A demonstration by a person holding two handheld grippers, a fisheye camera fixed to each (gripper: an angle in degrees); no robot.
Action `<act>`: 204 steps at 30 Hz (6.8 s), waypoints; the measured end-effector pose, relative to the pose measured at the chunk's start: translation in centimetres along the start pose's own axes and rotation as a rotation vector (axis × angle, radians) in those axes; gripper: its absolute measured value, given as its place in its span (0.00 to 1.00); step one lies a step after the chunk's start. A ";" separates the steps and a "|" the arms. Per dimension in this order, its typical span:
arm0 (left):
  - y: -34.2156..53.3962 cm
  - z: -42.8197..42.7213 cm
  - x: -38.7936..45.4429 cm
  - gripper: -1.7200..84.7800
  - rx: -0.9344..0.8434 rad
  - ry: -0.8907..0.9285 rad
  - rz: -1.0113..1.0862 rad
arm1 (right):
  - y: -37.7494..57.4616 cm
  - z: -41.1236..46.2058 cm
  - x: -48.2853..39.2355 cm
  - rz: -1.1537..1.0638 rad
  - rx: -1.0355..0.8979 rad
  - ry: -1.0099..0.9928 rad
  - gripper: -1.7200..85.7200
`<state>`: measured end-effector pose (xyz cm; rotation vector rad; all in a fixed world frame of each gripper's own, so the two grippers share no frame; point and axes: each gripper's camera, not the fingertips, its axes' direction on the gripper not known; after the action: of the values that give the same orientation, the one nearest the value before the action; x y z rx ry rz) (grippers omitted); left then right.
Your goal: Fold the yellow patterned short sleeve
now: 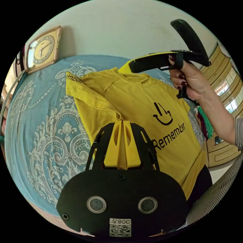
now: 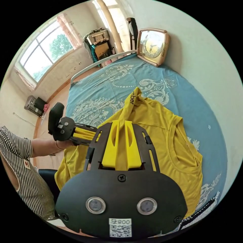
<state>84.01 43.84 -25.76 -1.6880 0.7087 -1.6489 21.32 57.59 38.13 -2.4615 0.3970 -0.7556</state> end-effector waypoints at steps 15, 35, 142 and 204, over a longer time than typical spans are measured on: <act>-0.8 -1.0 5.9 0.03 -0.028 -0.187 0.084 | -19.6 20.0 -10.6 -0.264 -0.222 0.422 0.10; 2.0 -15.9 -5.1 0.03 0.163 -0.421 -0.251 | -21.8 16.4 9.5 0.360 0.255 -0.459 0.03; 55.2 -20.8 7.9 0.06 -0.117 0.511 -0.898 | 91.3 -34.2 -23.4 1.220 0.125 -0.197 0.11; 36.6 -52.2 14.0 0.02 0.162 0.209 -0.752 | 114.9 -46.7 -25.6 1.388 0.448 -0.405 0.02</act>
<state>35.36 5.34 -46.07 -1.7879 -0.0072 -2.3395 -40.39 -44.31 -5.01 -1.3261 1.3432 0.2358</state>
